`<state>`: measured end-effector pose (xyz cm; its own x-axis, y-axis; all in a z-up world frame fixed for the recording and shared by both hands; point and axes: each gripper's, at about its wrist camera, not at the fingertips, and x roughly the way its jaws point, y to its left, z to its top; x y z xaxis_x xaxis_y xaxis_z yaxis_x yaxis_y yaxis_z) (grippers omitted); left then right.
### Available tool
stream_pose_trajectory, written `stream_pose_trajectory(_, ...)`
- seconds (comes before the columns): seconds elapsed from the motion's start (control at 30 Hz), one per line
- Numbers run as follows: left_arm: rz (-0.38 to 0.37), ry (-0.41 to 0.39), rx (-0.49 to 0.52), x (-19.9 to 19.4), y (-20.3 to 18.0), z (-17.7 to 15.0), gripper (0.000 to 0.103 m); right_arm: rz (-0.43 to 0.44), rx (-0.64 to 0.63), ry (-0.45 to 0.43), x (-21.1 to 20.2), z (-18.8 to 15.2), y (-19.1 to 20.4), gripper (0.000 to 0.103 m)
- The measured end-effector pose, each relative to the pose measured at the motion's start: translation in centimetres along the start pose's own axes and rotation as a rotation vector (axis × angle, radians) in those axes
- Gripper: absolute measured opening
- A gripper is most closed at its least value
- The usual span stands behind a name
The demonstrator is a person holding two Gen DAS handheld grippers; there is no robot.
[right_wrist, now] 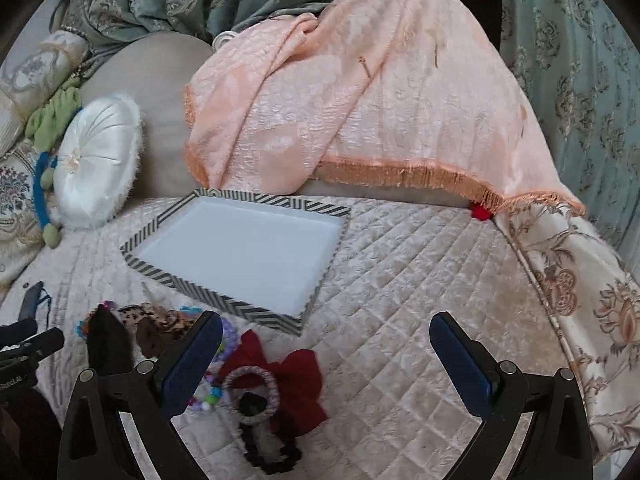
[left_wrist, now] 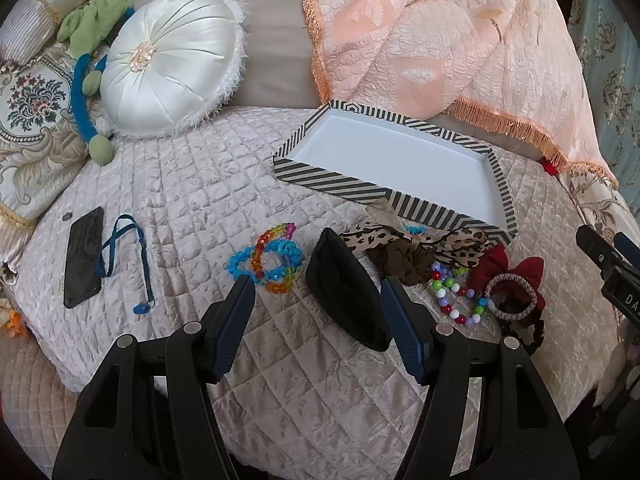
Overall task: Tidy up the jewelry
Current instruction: 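Move both tools toward the jewelry pile beside the striped tray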
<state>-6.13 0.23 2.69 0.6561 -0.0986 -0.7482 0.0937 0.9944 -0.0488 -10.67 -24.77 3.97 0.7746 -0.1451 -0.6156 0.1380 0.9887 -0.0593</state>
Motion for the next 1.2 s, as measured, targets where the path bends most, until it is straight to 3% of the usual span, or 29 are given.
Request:
stream_pose_trajectory(0.3, 0.000, 0.012, 0.005, 0.0, 0.2, -0.5, 0.066, 0.015, -0.036, 0.027, -0.4, -1.2, 1.6, 0.103)
stream_pose_trajectory(0.63, 0.032, 0.011, -0.027, -0.3, 1.0, -1.0, 0.066, 0.080, -0.027, 0.037, -1.4, -1.9, 2.7, 0.103)
stream_pose_trajectory(0.8, 0.014, 0.000, -0.050, -0.5, 1.3, -1.2, 0.066, 0.124, -0.012, 0.040, -1.8, -2.1, 2.9, 0.103)
stream_pose_trajectory(1.2, 0.036, -0.009, -0.020, -0.4, 1.2, -1.3, 0.066, 0.143, -0.041, 0.065, -2.2, -2.2, 3.8, 0.103)
